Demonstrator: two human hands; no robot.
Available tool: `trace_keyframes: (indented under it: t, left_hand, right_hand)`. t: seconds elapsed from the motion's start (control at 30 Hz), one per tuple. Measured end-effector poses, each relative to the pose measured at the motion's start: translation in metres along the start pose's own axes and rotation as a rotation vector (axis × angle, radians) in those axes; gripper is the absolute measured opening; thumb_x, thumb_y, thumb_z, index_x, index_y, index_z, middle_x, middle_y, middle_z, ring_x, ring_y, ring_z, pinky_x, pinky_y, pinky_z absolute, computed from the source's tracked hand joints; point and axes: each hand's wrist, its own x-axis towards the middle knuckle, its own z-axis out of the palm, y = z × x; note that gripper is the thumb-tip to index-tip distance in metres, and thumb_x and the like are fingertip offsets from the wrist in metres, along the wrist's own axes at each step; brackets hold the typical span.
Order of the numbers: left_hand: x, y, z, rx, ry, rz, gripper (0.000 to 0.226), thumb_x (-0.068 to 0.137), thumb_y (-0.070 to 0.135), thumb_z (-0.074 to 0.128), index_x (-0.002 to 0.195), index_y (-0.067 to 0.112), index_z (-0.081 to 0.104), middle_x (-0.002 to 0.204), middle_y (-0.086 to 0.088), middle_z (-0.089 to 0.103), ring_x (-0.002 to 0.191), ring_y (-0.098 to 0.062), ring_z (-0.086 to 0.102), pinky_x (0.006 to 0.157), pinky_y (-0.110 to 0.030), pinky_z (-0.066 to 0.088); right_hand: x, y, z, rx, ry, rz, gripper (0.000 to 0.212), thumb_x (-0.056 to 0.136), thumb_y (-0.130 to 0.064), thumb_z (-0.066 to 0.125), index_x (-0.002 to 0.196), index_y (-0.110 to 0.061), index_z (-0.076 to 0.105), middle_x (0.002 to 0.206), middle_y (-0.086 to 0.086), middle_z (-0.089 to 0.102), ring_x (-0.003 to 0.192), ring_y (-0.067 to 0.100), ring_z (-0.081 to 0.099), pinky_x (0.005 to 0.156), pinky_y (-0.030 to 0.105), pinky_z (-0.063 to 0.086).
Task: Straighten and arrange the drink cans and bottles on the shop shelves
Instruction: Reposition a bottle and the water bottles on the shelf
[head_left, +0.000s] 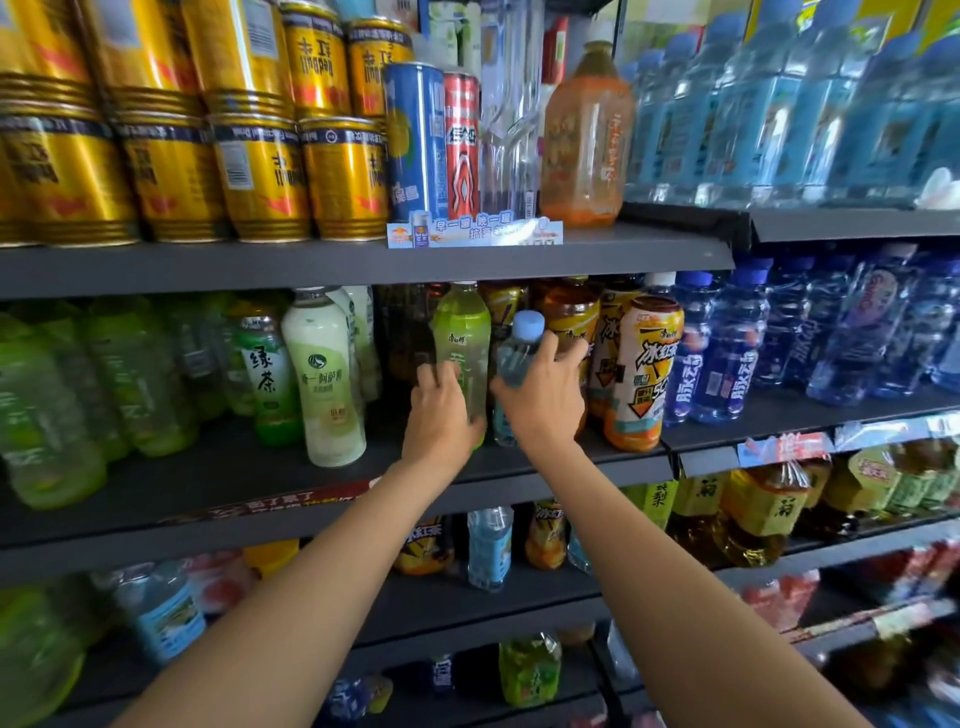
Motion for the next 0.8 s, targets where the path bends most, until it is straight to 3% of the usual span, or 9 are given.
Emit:
trace_keyframes:
  t: [0.13, 0.23, 0.3, 0.4, 0.53, 0.6, 0.7, 0.77, 0.8]
  left_hand:
    - [-0.015, 0.001, -0.003, -0.051, -0.071, 0.067, 0.062, 0.081, 0.018, 0.068, 0.132, 0.009, 0.034, 0.131, -0.012, 0.036, 0.12, -0.031, 0.044, 0.095, -0.038, 0.041]
    - [-0.025, 0.007, -0.004, -0.131, -0.253, 0.135, 0.082, 0.074, 0.026, 0.073, 0.141, 0.014, 0.026, 0.143, -0.007, 0.032, 0.13, -0.026, 0.038, 0.103, -0.04, 0.038]
    - [-0.03, 0.02, -0.004, -0.277, -0.319, 0.24, 0.081, 0.065, 0.035, 0.072, 0.136, 0.026, 0.035, 0.137, 0.001, 0.043, 0.126, -0.021, 0.043, 0.103, -0.042, 0.04]
    - [-0.042, 0.054, -0.003, -0.507, -0.313, 0.355, 0.052, 0.07, 0.02, 0.07, 0.113, 0.039, 0.047, 0.111, 0.016, 0.057, 0.111, -0.012, 0.054, 0.092, -0.029, 0.046]
    - [-0.041, 0.115, -0.007, -0.671, -0.255, 0.401, 0.066, 0.062, 0.036, 0.067, 0.123, 0.027, 0.044, 0.124, -0.002, 0.058, 0.117, -0.017, 0.054, 0.099, -0.04, 0.045]
    - [-0.036, 0.145, -0.014, -0.699, -0.212, 0.4, 0.068, 0.062, 0.035, 0.069, 0.124, 0.024, 0.044, 0.123, -0.004, 0.059, 0.114, -0.02, 0.057, 0.097, -0.039, 0.046]
    - [-0.017, 0.186, -0.02, -0.625, -0.136, 0.393, 0.049, 0.08, 0.016, 0.066, 0.125, 0.01, 0.048, 0.117, -0.008, 0.062, 0.108, -0.023, 0.059, 0.089, -0.027, 0.045]
    - [-0.004, 0.212, -0.021, -0.674, -0.103, 0.423, 0.048, 0.079, 0.021, 0.068, 0.121, 0.009, 0.051, 0.116, -0.008, 0.063, 0.107, -0.023, 0.06, 0.095, -0.033, 0.047]
    - [0.002, 0.226, -0.02, -0.662, -0.08, 0.44, 0.051, 0.076, 0.024, 0.07, 0.122, 0.011, 0.051, 0.117, -0.008, 0.063, 0.107, -0.023, 0.061, 0.096, -0.037, 0.047]
  right_hand:
    - [-0.02, 0.005, -0.001, 0.052, 0.031, 0.027, 0.069, 0.08, -0.032, 0.068, 0.134, -0.011, 0.031, 0.133, 0.016, 0.036, 0.115, 0.036, 0.04, 0.09, 0.04, 0.039]
    - [-0.04, 0.009, -0.018, 0.246, 0.041, 0.001, 0.069, 0.078, -0.03, 0.07, 0.134, -0.008, 0.034, 0.128, 0.011, 0.046, 0.115, 0.03, 0.043, 0.087, 0.037, 0.04]
    - [-0.052, 0.009, -0.041, 0.299, 0.147, -0.09, 0.069, 0.073, -0.033, 0.071, 0.129, -0.006, 0.041, 0.119, 0.011, 0.049, 0.11, 0.027, 0.045, 0.083, 0.031, 0.039]
    - [-0.058, 0.009, -0.083, 0.325, 0.353, -0.233, 0.066, 0.066, -0.038, 0.06, 0.122, -0.005, 0.047, 0.107, 0.011, 0.05, 0.1, 0.02, 0.042, 0.082, 0.027, 0.035]
    - [-0.038, 0.018, -0.145, 0.37, 0.503, -0.255, 0.066, 0.072, -0.034, 0.065, 0.128, -0.004, 0.045, 0.116, 0.011, 0.053, 0.103, 0.023, 0.044, 0.09, 0.031, 0.036]
    - [-0.025, 0.025, -0.168, 0.422, 0.472, -0.246, 0.072, 0.077, -0.032, 0.07, 0.135, -0.003, 0.038, 0.128, 0.01, 0.049, 0.113, 0.024, 0.043, 0.095, 0.03, 0.037]
    - [-0.01, 0.043, -0.186, 0.543, 0.396, -0.251, 0.075, 0.082, -0.04, 0.062, 0.141, -0.006, 0.03, 0.135, 0.009, 0.046, 0.124, 0.021, 0.044, 0.102, 0.032, 0.04]
    - [0.004, 0.06, -0.197, 0.6, 0.364, -0.255, 0.069, 0.082, -0.04, 0.06, 0.137, -0.008, 0.034, 0.128, 0.007, 0.052, 0.118, 0.02, 0.051, 0.096, 0.029, 0.046]
    - [0.013, 0.068, -0.204, 0.629, 0.347, -0.255, 0.061, 0.084, -0.034, 0.062, 0.133, -0.008, 0.037, 0.121, 0.006, 0.055, 0.11, 0.018, 0.055, 0.089, 0.021, 0.047]
